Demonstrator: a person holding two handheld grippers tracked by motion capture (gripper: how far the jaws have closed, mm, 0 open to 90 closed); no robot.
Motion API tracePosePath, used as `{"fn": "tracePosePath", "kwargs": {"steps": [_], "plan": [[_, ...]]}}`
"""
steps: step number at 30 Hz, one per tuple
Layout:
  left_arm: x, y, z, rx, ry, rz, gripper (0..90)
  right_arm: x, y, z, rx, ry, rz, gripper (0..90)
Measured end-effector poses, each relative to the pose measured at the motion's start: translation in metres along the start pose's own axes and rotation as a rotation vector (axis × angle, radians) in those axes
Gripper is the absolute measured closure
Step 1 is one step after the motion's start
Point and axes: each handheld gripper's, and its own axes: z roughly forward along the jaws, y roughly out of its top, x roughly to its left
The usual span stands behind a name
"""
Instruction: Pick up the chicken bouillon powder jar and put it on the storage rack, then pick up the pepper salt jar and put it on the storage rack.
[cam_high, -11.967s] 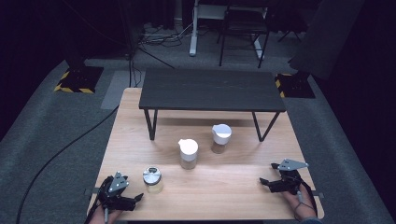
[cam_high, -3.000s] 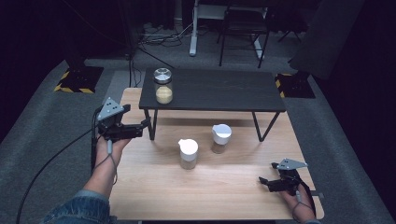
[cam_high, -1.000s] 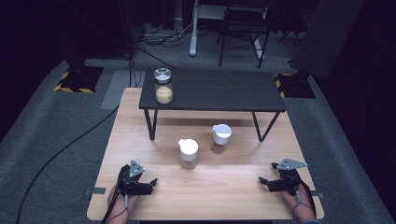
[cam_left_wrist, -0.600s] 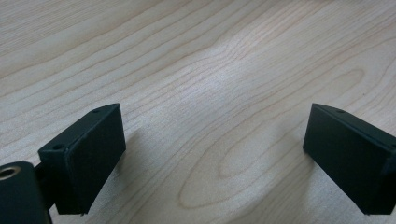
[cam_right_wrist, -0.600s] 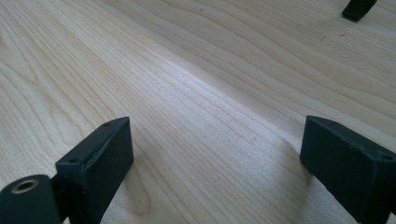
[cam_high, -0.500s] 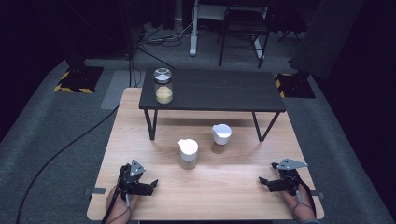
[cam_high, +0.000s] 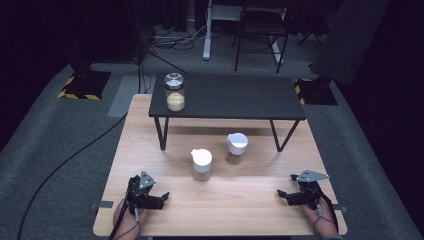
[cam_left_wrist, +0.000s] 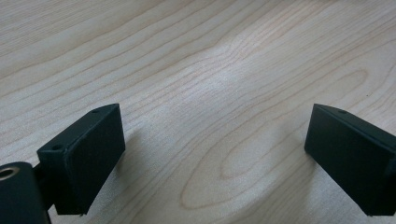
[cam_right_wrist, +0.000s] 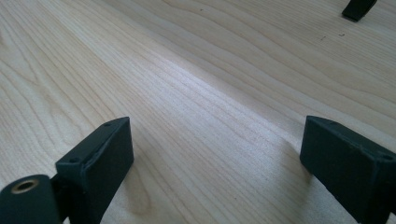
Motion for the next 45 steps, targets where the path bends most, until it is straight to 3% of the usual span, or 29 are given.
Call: {"fn": "tracePosePath", "kwargs": {"steps": [19,23,24,37,45], "plan": [[0.0,0.0,0.0,0.0,0.002,-0.001,4.9,0.006,0.0,0.0,-0.005,-0.008,0.019,9.3],[0.0,0.0,0.0,0.001,0.003,-0.002,4.9,0.014,-0.001,-0.006,-0.069,-0.004,-0.02,8.6],[0.0,0.0,0.0,0.001,0.003,-0.002,4.9,0.016,0.0,-0.01,-0.105,0.009,-0.02,7.9],[0.0,0.0,0.0,0.001,0.003,-0.003,4.9,0.039,0.016,-0.033,-0.285,0.021,-0.043,7.3],[0.0,0.0,0.0,0.0,0.003,-0.003,4.8,0.05,0.033,-0.039,-0.348,0.037,-0.065,7.2]]}}
